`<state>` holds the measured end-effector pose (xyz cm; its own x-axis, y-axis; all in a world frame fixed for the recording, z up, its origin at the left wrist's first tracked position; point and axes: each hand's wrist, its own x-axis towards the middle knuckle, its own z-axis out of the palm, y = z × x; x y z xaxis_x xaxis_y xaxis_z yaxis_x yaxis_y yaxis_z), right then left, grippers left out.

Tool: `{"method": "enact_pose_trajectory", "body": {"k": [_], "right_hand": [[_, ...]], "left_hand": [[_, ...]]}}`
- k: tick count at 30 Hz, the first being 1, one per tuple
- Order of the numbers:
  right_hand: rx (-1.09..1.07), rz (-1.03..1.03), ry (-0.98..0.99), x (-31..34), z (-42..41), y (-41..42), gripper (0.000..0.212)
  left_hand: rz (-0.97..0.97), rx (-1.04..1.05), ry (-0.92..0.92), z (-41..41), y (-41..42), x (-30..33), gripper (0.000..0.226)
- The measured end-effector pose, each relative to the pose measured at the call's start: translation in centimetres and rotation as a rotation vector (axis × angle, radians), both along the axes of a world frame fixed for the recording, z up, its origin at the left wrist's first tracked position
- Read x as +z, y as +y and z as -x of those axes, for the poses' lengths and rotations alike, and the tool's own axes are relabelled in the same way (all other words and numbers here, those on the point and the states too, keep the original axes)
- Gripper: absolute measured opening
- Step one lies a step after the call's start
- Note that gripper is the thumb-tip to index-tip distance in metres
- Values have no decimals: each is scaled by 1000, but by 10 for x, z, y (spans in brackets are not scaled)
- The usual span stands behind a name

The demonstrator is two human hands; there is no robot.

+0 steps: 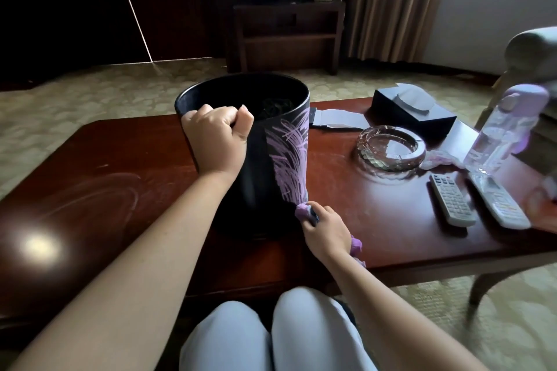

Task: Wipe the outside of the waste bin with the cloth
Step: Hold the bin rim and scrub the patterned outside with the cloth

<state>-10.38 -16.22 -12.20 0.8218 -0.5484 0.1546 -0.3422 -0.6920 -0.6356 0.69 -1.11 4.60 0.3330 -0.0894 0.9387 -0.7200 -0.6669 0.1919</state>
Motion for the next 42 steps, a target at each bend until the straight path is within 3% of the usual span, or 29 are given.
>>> {"method": "enact_pose_trajectory", "body": {"k": [4, 8, 12, 17, 21, 25, 30, 34, 39, 42], "right_hand": [[170, 50, -40, -6, 8, -3, 29], [11, 15, -34, -2, 1, 1, 30], [195, 92, -53, -8, 9, -3, 31], [25, 65, -37, -4, 4, -2, 33], [273, 198, -137, -10, 13, -6, 29], [82, 138, -71, -5, 7, -2, 32], [337, 365, -174, -12, 15, -9, 30], [133, 220, -56, -5, 9, -6, 33], [339, 399, -151, -11, 16, -11, 31], [156, 262, -92, -6, 11, -7, 32]], "left_hand": [[11, 14, -21, -1, -2, -2, 46], [0, -1, -15, 0, 0, 1, 46], [7, 2, -15, 1, -1, 0, 46], [-1, -8, 13, 2, 0, 1, 46], [6, -1, 8, 2, -2, 0, 46], [-8, -10, 19, 1, 0, 0, 47], [0, 4, 12, 1, -2, 0, 46], [-9, 4, 20, 0, 0, 0, 46], [2, 9, 22, 0, -2, -1, 46], [-8, 6, 18, -1, 0, 0, 46]]}}
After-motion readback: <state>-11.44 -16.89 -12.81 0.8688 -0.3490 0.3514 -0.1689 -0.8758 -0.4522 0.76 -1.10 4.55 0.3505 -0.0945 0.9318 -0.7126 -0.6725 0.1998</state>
